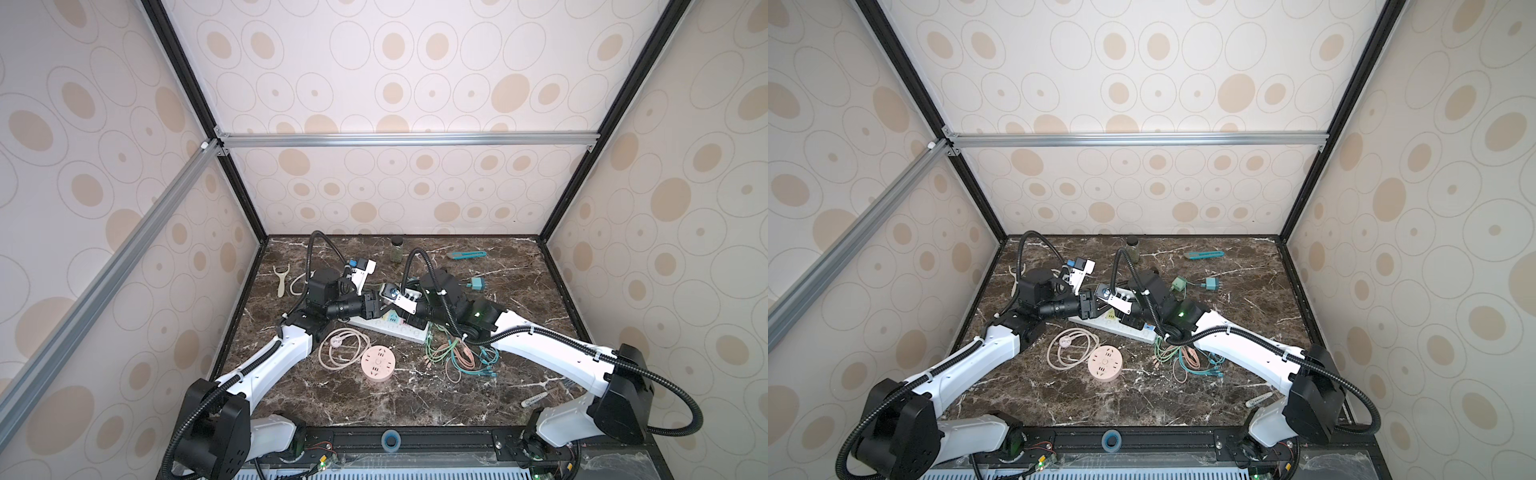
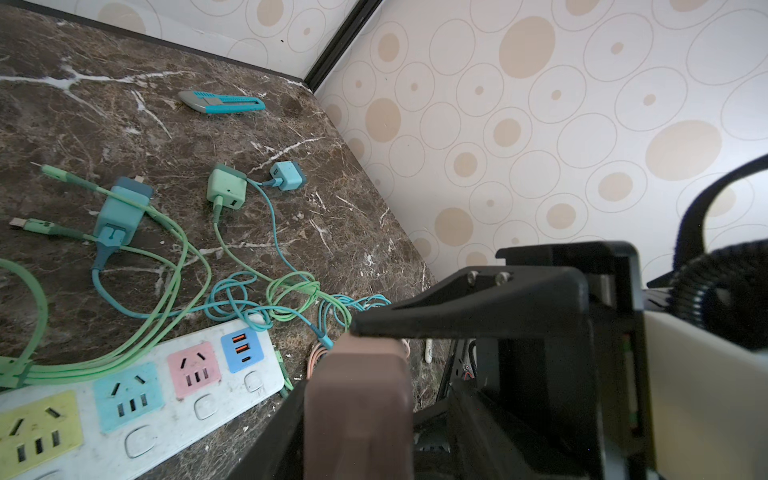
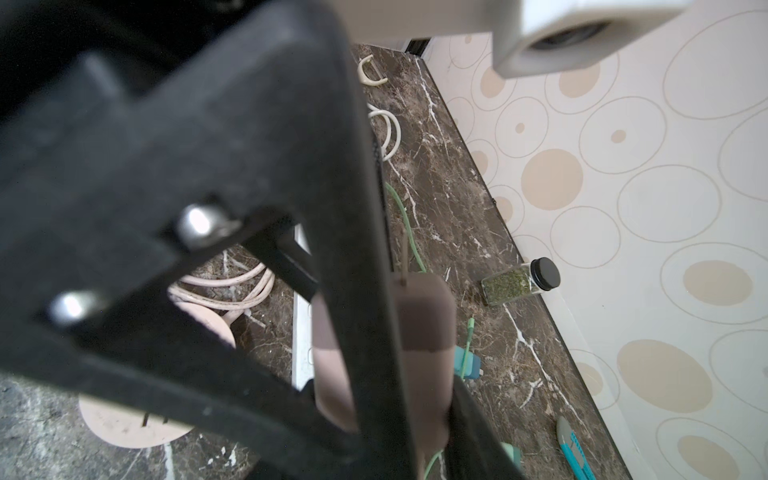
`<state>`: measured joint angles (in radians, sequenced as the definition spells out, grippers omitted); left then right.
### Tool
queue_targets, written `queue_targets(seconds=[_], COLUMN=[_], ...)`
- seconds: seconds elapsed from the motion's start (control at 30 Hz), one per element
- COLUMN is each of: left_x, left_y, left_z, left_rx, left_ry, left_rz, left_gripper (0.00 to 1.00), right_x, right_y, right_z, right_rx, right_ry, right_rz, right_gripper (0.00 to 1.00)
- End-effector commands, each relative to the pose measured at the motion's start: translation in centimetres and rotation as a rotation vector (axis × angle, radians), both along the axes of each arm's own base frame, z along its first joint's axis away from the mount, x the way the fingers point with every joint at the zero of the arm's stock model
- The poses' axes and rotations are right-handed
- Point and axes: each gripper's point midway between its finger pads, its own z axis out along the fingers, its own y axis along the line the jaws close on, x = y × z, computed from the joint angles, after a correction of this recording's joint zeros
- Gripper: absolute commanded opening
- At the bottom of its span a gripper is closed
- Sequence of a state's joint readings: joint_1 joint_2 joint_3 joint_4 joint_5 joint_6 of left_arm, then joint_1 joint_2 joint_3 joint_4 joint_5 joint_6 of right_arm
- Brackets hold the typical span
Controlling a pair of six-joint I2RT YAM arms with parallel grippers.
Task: Insert the plug
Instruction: 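Close the left gripper on the pink charger plug and open the right gripper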
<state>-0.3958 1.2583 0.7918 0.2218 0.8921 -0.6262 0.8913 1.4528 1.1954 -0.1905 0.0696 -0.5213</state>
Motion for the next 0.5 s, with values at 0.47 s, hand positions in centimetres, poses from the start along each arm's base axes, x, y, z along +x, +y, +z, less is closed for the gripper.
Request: queue_targets(seconds=[0.47], left_x=[0.3], left_y=[0.4], left_z=[3.4], left_rx=[0.018], left_ry=[-0.112], left_rz=[0.037], left_gripper=[0.39], right_x=[0.1], right_y=[-0.6], right_z=[-1.1], right_rx=[-0.03], right_ry=[-0.04], right_rz=[-0.009], right_gripper=[0.26])
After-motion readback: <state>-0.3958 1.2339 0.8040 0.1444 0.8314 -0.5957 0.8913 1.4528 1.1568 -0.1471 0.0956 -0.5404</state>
